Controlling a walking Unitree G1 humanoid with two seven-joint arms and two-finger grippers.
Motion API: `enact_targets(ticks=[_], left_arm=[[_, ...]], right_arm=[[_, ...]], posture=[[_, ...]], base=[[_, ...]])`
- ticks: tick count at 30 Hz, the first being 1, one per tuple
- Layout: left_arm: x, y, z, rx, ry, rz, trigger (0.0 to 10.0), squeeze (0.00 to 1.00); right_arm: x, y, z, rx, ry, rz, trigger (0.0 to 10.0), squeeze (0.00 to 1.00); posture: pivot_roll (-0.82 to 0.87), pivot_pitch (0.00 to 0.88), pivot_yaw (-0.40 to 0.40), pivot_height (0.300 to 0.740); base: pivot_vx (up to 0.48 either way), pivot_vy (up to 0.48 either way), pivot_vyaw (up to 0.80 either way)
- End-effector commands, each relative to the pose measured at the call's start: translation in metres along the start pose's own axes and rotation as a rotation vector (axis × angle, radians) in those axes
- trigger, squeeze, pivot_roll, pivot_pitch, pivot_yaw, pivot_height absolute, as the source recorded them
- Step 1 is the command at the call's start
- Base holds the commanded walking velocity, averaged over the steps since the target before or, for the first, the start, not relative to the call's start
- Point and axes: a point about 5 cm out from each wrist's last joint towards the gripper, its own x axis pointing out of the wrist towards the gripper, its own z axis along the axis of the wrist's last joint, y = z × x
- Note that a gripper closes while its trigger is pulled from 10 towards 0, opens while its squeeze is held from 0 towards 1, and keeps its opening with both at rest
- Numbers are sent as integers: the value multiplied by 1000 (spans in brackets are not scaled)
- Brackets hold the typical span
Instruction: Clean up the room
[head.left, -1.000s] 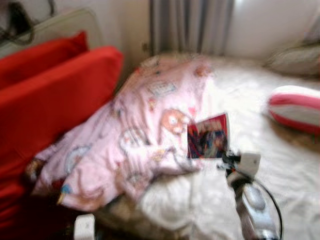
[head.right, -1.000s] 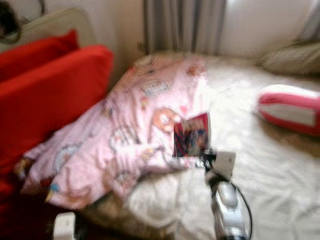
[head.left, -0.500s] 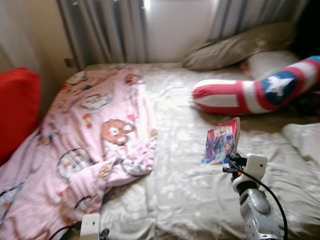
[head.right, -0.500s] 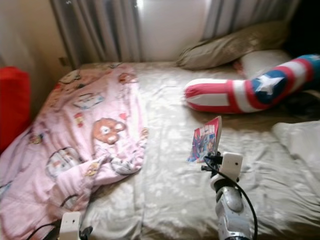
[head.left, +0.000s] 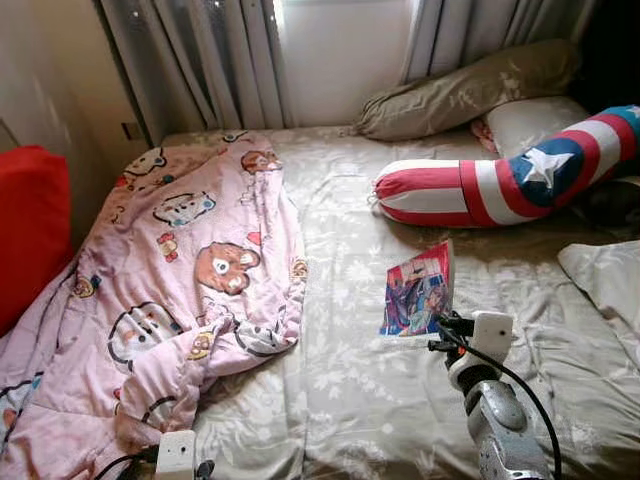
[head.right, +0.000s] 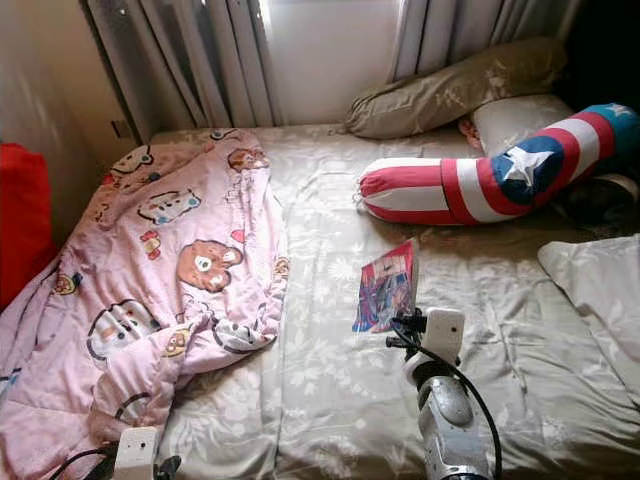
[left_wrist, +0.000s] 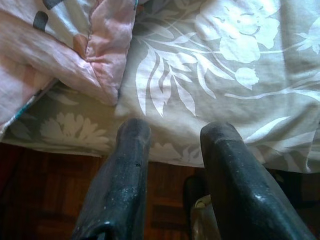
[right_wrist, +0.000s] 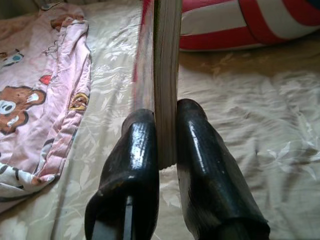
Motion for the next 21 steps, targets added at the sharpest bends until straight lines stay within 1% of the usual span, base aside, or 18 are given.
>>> enact_targets(ticks=[1, 6, 21], left_arm=[[-2, 1, -6, 17, 31, -4, 10000, 0], [-2, -1, -6, 21, 28, -10, 10000, 0], [-3, 0, -9, 26, 30, -8, 10000, 0]], right_arm=[[2, -1, 9, -30, -34, 5, 10000, 0], [2, -5, 7, -34, -27, -17, 10000, 0], [2, -5, 10, -44, -41, -18, 10000, 0]], posture=[[43, 0, 44, 740], [40, 0, 45, 740], [37, 0, 44, 740]], base=[[0, -307, 0], [0, -319, 0], [0, -343, 0]])
